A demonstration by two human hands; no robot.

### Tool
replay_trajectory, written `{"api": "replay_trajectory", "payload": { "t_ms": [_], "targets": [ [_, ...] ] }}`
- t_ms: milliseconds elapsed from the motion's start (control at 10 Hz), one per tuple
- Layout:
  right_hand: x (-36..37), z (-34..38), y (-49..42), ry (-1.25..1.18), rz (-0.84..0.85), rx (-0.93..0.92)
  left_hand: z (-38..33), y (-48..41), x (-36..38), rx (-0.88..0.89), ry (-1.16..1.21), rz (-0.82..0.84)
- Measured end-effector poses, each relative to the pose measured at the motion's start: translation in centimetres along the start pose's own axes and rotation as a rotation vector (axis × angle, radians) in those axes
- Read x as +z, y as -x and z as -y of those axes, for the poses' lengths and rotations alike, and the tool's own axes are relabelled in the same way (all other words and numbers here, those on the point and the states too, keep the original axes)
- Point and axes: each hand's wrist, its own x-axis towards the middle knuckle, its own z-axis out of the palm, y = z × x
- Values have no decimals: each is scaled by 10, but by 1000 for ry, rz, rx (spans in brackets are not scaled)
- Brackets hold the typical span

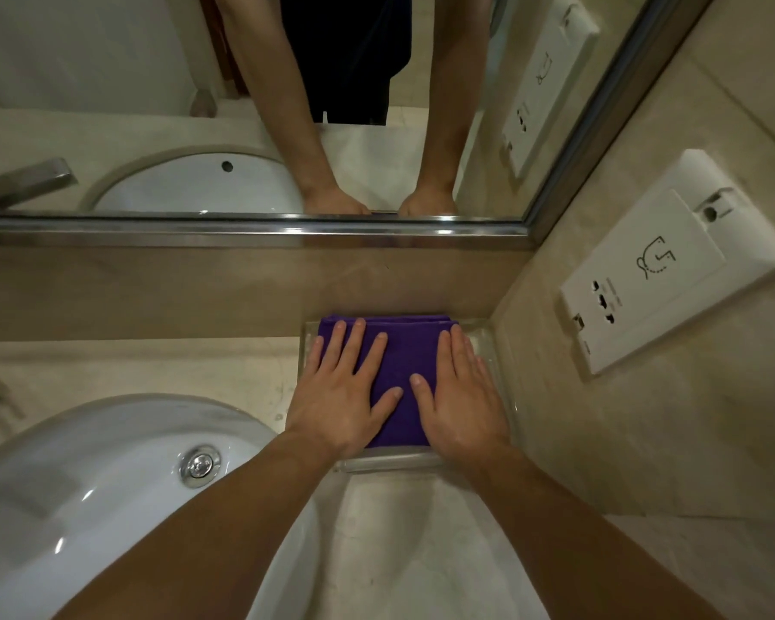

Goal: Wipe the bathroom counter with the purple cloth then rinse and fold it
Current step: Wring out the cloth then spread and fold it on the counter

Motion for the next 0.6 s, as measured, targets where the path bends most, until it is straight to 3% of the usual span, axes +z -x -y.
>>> {"api": "replay_trajectory", "payload": {
  "t_ms": [200, 600],
  "targets": [
    [1, 1, -1, 12, 15, -2, 0, 1, 2, -2, -14, 14],
    [-56, 15, 0, 232, 229, 4, 5, 6, -48, -40, -5, 193]
  ]
}}
